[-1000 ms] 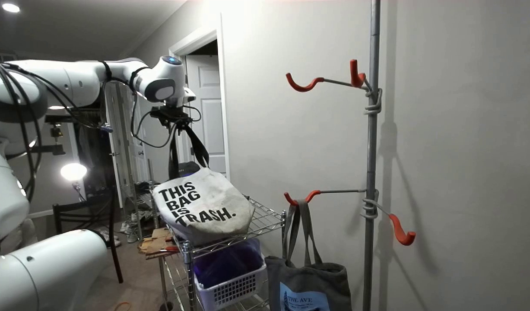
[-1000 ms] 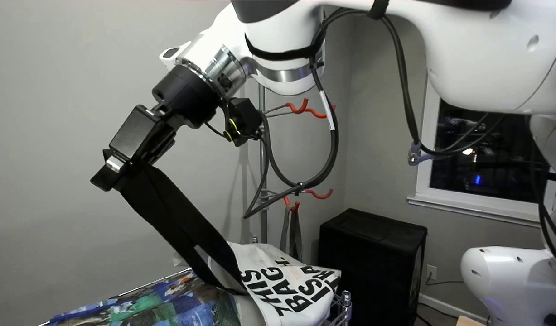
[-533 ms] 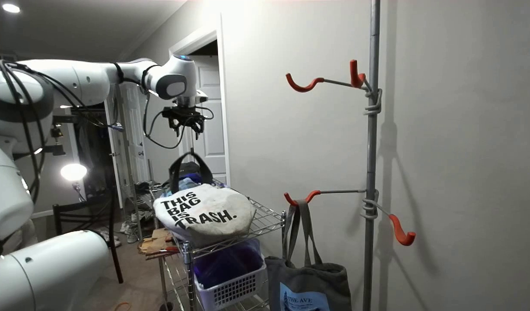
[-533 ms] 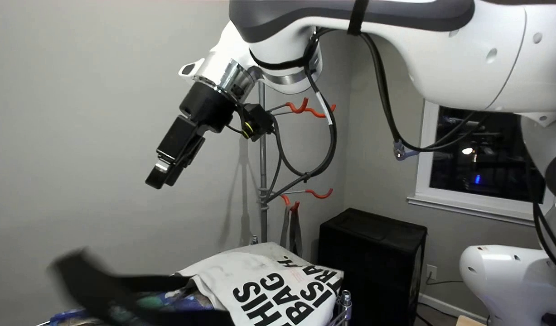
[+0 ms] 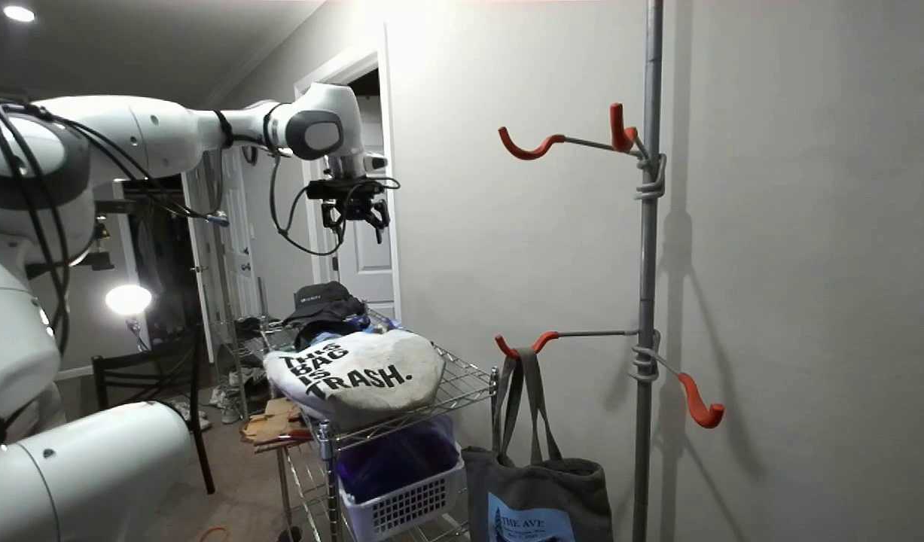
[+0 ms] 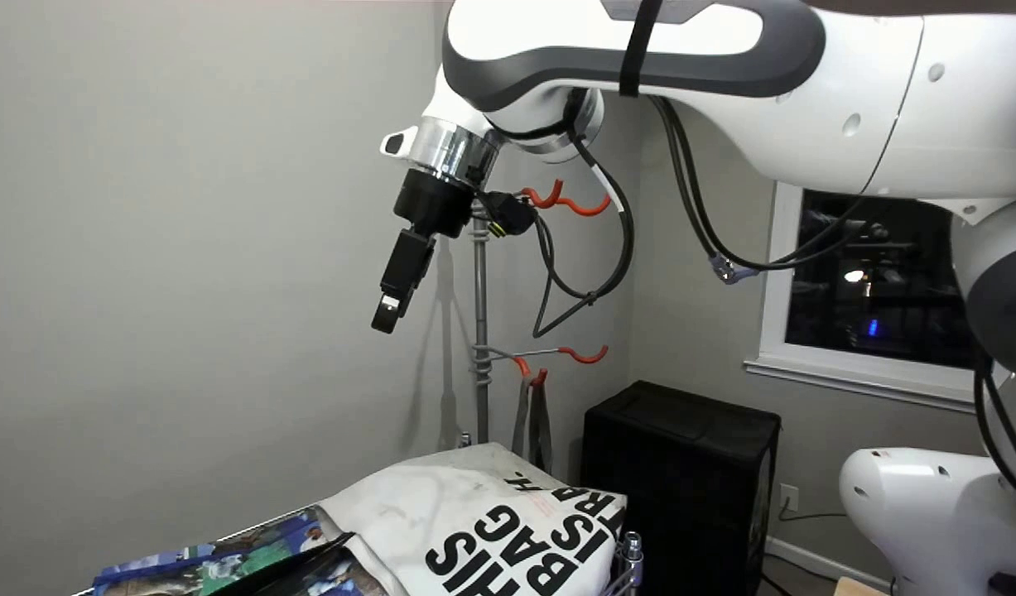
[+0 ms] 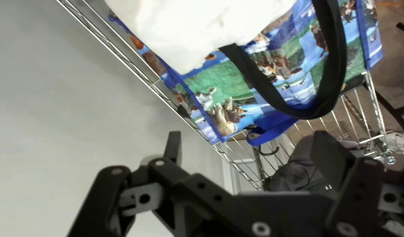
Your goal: Take the bags off of the coat rack
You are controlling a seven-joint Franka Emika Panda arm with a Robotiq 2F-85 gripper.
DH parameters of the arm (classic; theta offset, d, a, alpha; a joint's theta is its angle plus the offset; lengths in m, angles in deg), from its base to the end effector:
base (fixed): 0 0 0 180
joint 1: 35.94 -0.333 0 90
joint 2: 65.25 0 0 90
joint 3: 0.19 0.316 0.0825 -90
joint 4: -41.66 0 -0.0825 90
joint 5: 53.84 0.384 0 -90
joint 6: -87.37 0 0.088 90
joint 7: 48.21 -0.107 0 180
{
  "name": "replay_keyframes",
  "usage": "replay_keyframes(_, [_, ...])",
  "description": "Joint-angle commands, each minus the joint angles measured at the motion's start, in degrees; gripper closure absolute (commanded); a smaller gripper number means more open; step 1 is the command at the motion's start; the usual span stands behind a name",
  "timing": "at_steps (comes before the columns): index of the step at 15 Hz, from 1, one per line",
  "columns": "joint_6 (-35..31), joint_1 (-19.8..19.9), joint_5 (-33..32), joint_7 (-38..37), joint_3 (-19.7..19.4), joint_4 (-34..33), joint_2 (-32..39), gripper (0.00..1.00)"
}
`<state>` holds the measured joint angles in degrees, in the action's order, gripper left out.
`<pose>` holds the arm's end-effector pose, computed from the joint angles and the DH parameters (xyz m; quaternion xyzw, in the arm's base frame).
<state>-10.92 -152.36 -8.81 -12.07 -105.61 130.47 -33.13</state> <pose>0.4585 0.3484 0.6699 -0.8889 -0.4158 -0.1707 0.0885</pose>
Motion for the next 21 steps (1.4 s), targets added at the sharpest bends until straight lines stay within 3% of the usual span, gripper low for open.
replay_keyframes(1, [-2.0,-1.1,-2.8,1.5,-5.5,3.2,2.2,0.0])
replay_keyframes(2, [-3.0,-1.1,-3.0,1.1,-7.0,4.2,2.8,0.0])
replay_keyframes(3, [-7.1,-4.0,-8.6,-2.1,-7.0,5.7,-1.7,0.0])
replay_keyframes(6, [-10.4,-7.4,-12.6,-5.3,-12.9,10.8,-1.0,0.0])
replay_keyframes(12, [-11.9,-16.0,-10.0,-1.5,-29.8,25.6,6.1,0.0])
replay_keyframes(16, [-11.5,-16.4,-9.9,2.1,-36.1,32.3,9.0,0.0])
replay_keyframes(21, [-14.1,-13.2,-10.2,6.6,-37.6,38.3,8.6,0.0])
